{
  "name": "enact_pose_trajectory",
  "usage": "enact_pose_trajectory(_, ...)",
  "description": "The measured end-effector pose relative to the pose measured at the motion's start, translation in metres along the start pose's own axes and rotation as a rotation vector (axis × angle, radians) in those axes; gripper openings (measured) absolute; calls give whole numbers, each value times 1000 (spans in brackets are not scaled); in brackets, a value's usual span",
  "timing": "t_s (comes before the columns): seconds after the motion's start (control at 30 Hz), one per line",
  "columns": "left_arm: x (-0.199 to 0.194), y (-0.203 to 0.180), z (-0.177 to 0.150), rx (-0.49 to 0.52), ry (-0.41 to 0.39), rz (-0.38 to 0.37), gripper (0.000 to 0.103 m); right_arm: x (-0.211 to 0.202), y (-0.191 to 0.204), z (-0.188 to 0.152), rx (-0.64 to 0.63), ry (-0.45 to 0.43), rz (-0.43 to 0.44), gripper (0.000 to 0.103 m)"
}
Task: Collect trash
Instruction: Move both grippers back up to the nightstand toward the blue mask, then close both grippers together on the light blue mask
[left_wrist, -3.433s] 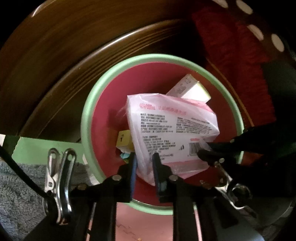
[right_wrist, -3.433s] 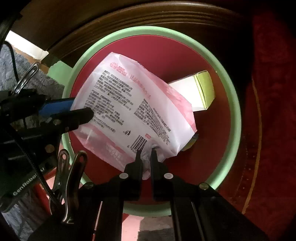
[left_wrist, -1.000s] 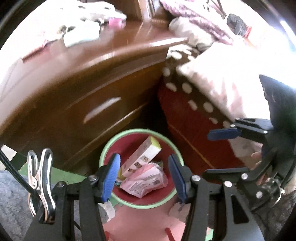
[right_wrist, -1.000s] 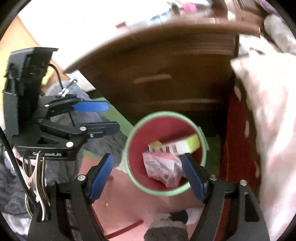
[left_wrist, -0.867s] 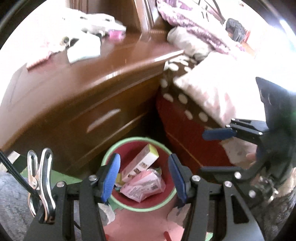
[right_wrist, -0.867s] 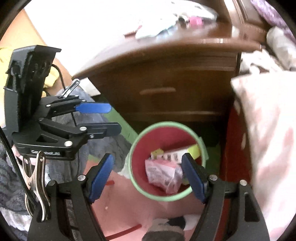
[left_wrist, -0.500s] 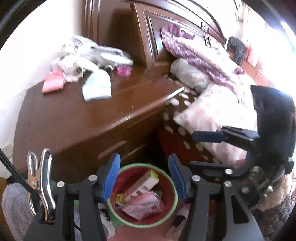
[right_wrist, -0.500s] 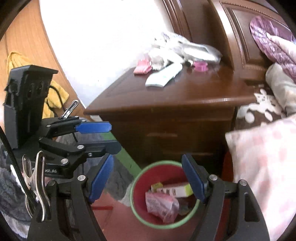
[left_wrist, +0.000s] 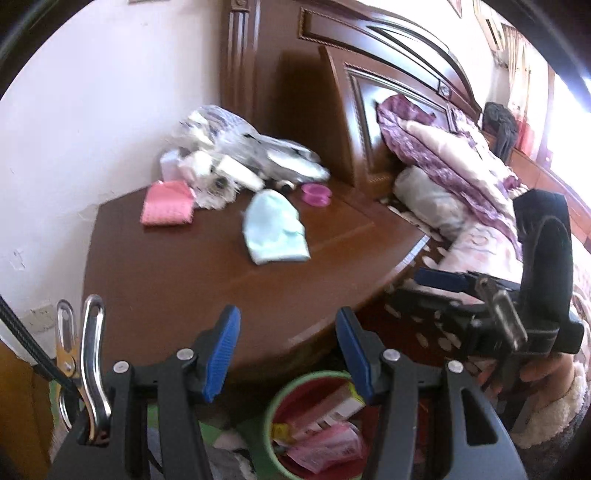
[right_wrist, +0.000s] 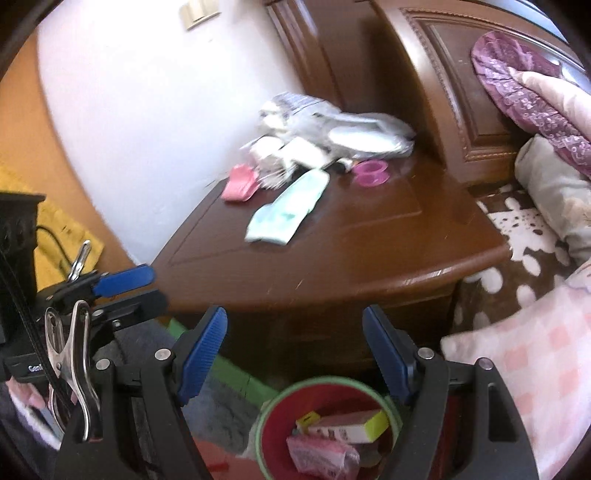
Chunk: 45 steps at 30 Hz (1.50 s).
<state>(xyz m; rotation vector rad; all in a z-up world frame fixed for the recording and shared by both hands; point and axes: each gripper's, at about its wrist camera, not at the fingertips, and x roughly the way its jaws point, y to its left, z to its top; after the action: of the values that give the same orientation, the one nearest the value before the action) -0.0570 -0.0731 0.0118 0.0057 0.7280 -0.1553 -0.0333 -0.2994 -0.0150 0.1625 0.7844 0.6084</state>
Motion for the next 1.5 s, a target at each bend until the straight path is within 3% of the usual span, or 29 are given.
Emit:
enact_pose_trajectory(0.37,65,16,35,-21,35,-3,57,26,-30,41,149,-102,-150,78)
enact_pose_trajectory(0.57,108,22,50,-92,98,-9,57,59,-33,67,152,-92,-145,78)
enact_pose_trajectory(0.73,124,23,53,-90,110,7,59,94,-36,81,109,-33,-173,78)
enact_pose_trajectory(1.0,130,31,55,-94,80,2,57,117,-30,97,27,-7,-120,78)
enact_pose_trajectory(1.1,128,38,54,-112,67,-53,51,124,-28,102,2,-7,-67,78)
enact_pose_trajectory(1.13,127,42,53,-123,63,-95,44,126,-26,103,1,-4,-35,78)
enact_pose_trajectory(1.17,127,44,52,-129,64,-124,39,127,-25,105,0,3,-7,76)
enact_pose_trajectory(1.23,127,45,51,-128,76,-181,15,132,-20,106,-16,28,50,68)
enact_pose_trajectory(1.33,123,44,48,-104,50,-210,4,141,-5,103,-58,69,76,24)
enact_pose_trajectory(1.5,108,43,47,-85,-12,-232,2,137,8,101,-98,40,106,15)
